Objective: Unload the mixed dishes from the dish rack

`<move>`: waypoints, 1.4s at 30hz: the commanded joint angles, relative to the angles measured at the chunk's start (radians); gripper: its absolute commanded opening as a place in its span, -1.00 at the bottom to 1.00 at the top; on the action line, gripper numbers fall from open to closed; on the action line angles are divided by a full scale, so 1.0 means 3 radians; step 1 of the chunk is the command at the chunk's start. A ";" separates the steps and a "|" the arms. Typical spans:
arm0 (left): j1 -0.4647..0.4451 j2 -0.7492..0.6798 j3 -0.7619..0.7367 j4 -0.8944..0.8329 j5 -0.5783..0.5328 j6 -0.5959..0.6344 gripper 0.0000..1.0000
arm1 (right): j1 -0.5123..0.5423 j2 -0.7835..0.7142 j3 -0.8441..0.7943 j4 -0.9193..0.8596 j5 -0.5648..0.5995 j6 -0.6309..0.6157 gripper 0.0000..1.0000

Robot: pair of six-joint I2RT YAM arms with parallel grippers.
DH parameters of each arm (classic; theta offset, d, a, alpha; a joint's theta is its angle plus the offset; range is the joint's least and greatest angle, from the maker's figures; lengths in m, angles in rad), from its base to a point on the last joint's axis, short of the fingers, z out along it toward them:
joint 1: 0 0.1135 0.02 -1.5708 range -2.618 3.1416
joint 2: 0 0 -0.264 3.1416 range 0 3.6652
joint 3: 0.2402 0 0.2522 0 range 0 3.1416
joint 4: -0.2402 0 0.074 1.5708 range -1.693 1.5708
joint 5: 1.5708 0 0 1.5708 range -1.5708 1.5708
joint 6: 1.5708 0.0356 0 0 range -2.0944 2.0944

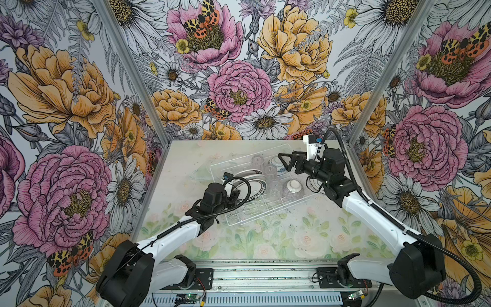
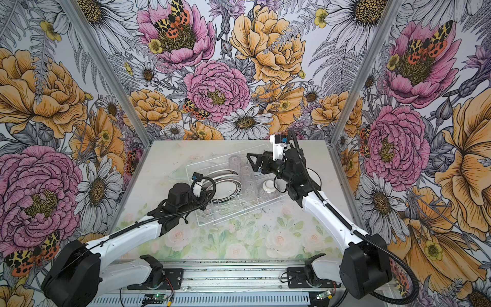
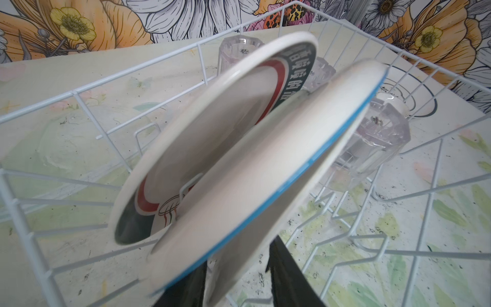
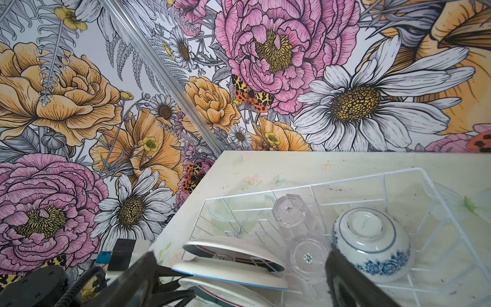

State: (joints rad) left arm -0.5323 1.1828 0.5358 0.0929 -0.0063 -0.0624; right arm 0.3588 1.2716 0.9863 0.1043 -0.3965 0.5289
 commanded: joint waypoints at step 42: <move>0.0155 -0.0573 0.0169 0.0763 0.0257 -0.0587 -1.00 | 0.0053 0.0274 0.0014 0.0209 -0.0040 0.0352 0.99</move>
State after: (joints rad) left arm -0.4980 1.0386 0.5518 0.1940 0.0761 -0.1467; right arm 0.3641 1.3319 0.9787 0.1242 -0.3908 0.6106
